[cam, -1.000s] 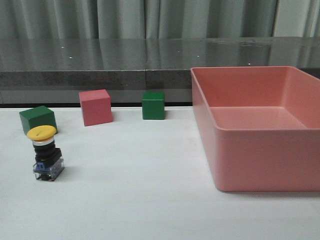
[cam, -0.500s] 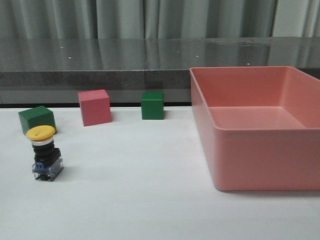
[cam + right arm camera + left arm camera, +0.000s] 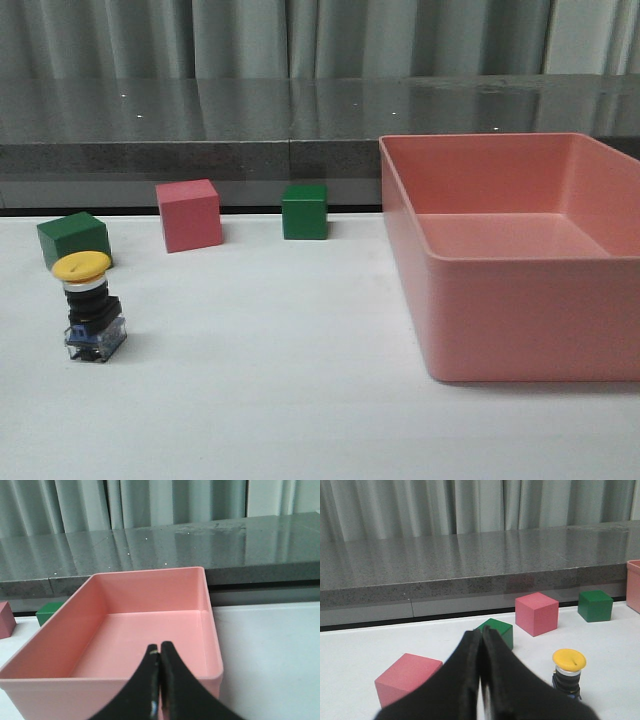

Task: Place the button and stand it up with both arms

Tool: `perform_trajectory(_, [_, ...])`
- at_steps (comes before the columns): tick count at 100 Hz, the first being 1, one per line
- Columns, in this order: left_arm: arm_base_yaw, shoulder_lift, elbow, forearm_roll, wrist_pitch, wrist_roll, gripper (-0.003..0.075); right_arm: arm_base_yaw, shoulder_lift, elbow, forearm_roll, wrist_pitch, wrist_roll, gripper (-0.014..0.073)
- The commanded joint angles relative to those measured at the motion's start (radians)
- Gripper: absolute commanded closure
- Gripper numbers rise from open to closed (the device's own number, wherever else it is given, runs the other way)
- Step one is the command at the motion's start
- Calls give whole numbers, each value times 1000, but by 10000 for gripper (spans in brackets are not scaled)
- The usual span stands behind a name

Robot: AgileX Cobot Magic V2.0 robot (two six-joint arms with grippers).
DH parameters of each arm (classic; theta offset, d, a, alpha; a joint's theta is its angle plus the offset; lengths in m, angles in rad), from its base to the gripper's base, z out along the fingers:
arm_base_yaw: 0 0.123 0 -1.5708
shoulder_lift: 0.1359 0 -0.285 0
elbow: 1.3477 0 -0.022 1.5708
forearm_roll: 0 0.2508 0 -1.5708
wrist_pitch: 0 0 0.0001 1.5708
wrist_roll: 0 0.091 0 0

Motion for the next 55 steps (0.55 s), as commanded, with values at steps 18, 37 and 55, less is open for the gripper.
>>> perform_trajectory(18, [3,-32,45,-9,-82,-3,740,-8,-20,-4,-16,-73,15,655])
perform_trajectory(37, [3,-32,45,-9,-82,-3,740,-8,-20,-4,-16,-73,15,655])
perform_trajectory(55, [3,-32,45,-9,-82,-3,740,-8,-20,-4,-16,-73,15,655])
